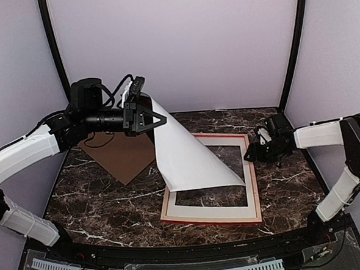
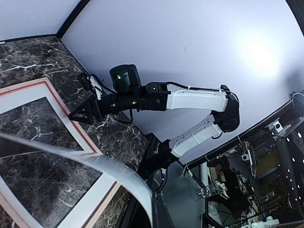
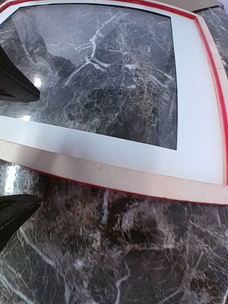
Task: Put the photo into the frame
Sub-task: Move the frame body to the center of the board, then place the photo on the mat board.
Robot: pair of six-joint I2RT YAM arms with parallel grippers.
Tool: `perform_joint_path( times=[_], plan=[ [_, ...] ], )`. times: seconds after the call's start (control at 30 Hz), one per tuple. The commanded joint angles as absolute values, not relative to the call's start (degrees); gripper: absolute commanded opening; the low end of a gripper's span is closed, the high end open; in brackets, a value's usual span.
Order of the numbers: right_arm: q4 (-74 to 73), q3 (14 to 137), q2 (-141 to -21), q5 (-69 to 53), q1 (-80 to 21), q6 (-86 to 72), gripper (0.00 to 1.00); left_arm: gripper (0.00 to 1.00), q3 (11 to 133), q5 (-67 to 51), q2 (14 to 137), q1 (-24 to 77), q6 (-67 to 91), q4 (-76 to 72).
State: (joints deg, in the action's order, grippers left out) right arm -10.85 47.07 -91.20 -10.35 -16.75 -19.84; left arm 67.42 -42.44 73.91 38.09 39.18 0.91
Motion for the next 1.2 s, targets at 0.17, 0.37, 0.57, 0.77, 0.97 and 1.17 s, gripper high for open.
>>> perform_joint_path(
  times=[0.17,0.37,0.57,0.77,0.97,1.17],
  plan=[
    [-17.4,48.5,-79.6,-3.3,-5.3,-15.8,0.8,0.0,77.3,-44.2,87.1,47.6,38.9,-5.6],
    [-19.4,48.0,-74.0,1.8,-0.7,-14.0,0.86,0.0,73.4,-43.4,93.4,47.4,41.4,-8.7],
    [-19.0,47.6,-74.6,0.5,-0.6,-14.2,0.88,0.0,67.1,-45.0,103.3,44.6,46.3,-14.1],
    [-18.3,47.2,-76.0,-2.4,-0.6,-14.1,0.89,0.0,67.4,-44.3,107.8,42.7,43.7,-9.7],
    [-17.7,47.2,-77.3,-4.4,-0.6,-14.4,0.89,0.0,71.0,-39.6,108.3,42.7,38.3,0.9],
    [-17.2,47.0,-78.0,-5.6,-0.7,-14.7,0.9,0.0,73.1,-35.1,108.4,42.5,35.3,6.4]
  ],
)
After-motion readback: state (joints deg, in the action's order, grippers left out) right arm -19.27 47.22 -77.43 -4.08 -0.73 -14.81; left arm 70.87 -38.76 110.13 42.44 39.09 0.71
